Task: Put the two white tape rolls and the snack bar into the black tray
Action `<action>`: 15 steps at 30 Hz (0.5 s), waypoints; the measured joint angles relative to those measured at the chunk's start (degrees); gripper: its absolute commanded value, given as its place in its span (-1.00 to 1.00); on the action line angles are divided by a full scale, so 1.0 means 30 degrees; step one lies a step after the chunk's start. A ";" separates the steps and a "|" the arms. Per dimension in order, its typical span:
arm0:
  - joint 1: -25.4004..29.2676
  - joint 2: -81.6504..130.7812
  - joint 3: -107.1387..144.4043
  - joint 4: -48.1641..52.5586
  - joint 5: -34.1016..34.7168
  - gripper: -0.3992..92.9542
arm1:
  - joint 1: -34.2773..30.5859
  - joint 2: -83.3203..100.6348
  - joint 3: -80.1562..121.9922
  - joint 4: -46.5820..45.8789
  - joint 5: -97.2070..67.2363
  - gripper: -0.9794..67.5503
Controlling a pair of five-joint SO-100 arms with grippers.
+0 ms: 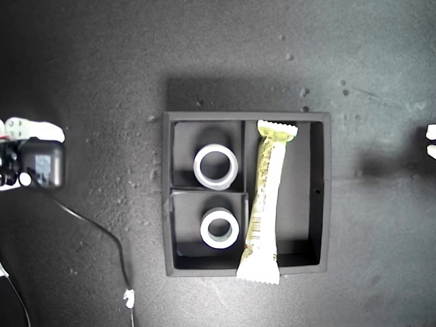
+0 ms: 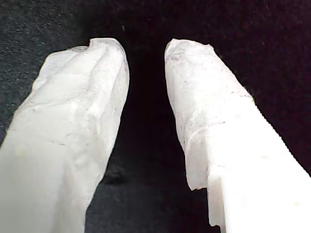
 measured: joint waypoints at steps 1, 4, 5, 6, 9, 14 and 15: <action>0.0205 -0.0146 0.0000 0.0000 -0.0117 -0.99 | -0.0322 0.0000 0.0000 0.0088 0.0322 -0.98; 0.0029 -0.0205 0.0000 0.0029 0.0469 -0.99 | -0.0762 0.0000 0.0000 0.0205 0.1436 -0.98; -0.0088 -0.0059 0.0000 0.0029 0.1113 -0.99 | -0.0703 0.0000 0.0000 0.0205 0.1582 -0.97; -0.0146 0.0088 0.0000 0.0059 0.2197 -0.99 | -0.0586 0.0000 0.0000 0.0205 0.1553 -0.97; -0.0146 0.0117 0.0000 0.0059 0.5420 -0.99 | -0.0234 0.0000 0.0000 0.0205 -0.0439 -0.97; -0.0146 0.0117 0.0000 0.0059 0.5889 -0.99 | -0.0205 0.0059 0.0000 0.0059 -0.3779 -0.97; -0.0146 0.0117 0.0000 0.0059 0.5889 -0.99 | -0.0264 0.0059 0.0000 0.0029 -0.3926 -0.97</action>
